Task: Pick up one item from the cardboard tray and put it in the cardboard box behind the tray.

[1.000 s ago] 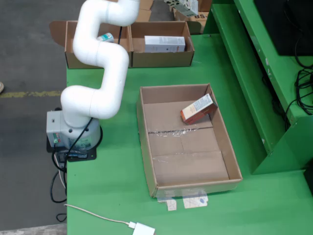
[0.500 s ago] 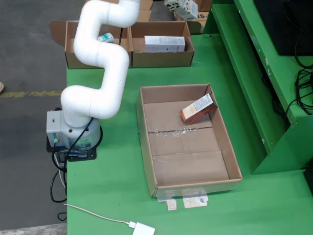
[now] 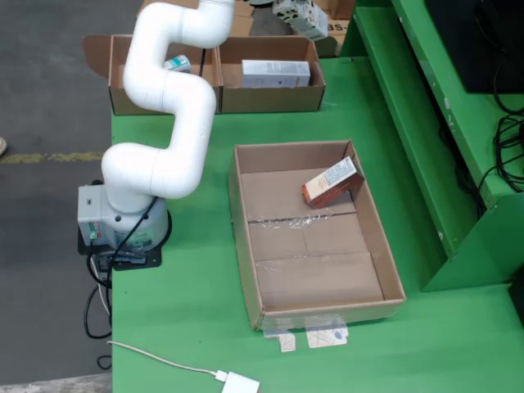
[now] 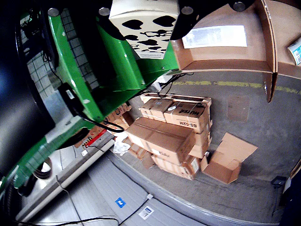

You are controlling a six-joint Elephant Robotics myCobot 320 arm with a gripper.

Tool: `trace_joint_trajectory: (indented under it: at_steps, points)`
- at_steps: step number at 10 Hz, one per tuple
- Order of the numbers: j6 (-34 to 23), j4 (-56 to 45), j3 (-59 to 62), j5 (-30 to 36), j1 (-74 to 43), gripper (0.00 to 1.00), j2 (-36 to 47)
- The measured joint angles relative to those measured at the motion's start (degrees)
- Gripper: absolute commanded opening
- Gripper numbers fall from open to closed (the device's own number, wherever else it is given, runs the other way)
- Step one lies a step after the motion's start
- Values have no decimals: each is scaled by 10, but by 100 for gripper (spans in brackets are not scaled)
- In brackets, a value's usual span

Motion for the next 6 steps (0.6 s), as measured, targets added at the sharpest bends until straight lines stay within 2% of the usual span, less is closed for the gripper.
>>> trace_joint_trajectory:
  at_steps: [2,6]
  points:
    - [22,-26,0,27,3,0,8]
    - [133,-137,-1,136,11,0,87]
